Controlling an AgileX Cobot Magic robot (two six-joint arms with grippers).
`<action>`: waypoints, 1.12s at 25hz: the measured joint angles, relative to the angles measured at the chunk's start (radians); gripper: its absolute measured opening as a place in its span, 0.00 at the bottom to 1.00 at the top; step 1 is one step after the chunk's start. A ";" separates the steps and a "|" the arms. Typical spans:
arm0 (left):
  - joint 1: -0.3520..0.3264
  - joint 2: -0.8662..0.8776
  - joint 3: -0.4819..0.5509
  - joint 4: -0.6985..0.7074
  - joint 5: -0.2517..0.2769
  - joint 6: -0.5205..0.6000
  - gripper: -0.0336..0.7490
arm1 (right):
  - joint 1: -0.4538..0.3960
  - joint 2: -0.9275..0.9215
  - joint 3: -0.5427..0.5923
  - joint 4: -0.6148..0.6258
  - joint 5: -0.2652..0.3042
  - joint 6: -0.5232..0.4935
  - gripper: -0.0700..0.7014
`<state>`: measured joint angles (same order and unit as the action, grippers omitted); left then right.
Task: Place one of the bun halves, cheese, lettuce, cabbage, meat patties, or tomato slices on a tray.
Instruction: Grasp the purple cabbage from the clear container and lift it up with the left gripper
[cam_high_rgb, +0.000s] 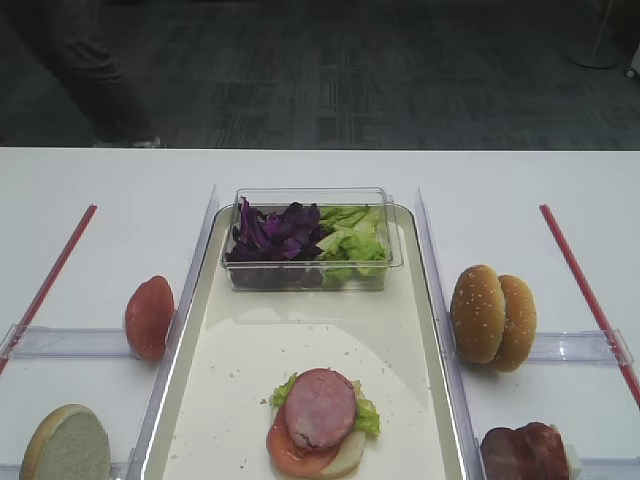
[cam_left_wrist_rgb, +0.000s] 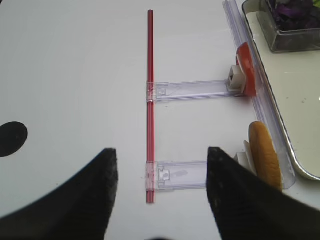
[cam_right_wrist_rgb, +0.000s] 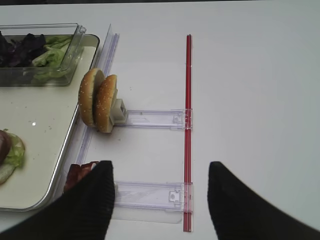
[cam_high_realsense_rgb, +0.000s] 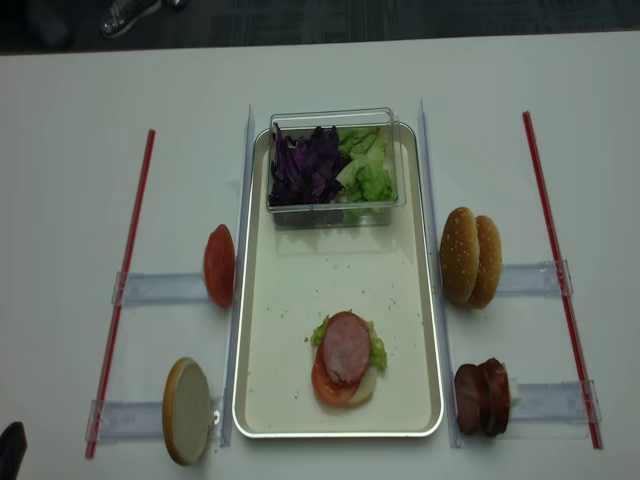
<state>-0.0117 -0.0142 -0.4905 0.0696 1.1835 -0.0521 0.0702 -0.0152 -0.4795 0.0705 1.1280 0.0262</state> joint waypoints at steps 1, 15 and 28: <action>0.000 0.000 0.000 0.000 0.000 0.000 0.51 | 0.000 0.000 0.000 0.000 0.000 0.000 0.67; 0.000 0.000 0.000 0.029 0.000 0.000 0.51 | 0.000 0.000 0.000 0.000 0.000 0.000 0.67; 0.000 0.205 0.000 0.021 0.000 0.000 0.51 | 0.000 0.000 0.000 0.000 0.000 0.000 0.67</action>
<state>-0.0117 0.1913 -0.4905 0.0909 1.1835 -0.0521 0.0702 -0.0152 -0.4795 0.0705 1.1280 0.0262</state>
